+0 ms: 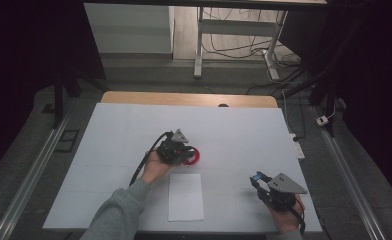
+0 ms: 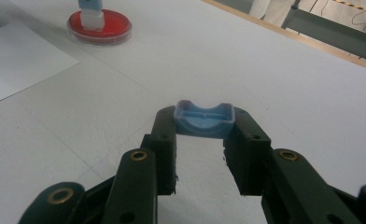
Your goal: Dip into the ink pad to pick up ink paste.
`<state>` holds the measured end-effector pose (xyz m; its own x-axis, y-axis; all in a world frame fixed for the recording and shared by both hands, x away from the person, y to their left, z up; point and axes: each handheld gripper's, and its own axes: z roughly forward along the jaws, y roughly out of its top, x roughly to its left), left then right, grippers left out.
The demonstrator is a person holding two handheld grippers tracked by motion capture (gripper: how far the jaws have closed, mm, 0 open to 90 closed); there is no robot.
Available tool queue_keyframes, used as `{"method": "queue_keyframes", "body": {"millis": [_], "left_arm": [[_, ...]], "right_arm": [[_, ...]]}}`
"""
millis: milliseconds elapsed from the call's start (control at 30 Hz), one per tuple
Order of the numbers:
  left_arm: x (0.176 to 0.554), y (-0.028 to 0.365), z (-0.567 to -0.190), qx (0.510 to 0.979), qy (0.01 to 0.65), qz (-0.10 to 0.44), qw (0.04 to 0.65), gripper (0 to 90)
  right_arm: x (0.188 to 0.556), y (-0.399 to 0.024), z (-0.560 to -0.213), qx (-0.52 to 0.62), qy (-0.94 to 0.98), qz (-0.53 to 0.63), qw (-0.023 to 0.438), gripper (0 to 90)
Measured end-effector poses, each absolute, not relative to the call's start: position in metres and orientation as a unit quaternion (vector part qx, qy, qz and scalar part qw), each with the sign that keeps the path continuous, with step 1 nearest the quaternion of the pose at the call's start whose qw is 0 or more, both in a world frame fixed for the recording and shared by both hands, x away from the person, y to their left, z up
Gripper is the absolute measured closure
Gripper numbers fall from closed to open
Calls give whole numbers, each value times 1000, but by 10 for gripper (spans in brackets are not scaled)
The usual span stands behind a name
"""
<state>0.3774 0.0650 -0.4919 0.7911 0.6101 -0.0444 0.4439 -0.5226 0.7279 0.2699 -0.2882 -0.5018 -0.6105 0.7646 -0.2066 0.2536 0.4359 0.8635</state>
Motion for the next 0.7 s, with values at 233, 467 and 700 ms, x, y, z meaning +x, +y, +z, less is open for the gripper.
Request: {"method": "queue_keyframes", "body": {"millis": [233,467,700], "left_arm": [[375,72,-481,854,309,114,403,761],[378,86,-475,842,324,118,415,761],[384,94,-479,838,339,118,410,760]], "right_arm": [[270,-289,-501,322,789,426,303,652],[269,-288,-501,322,791,423,304,652],[270,-288,-502,322,791,423,303,652]]}}
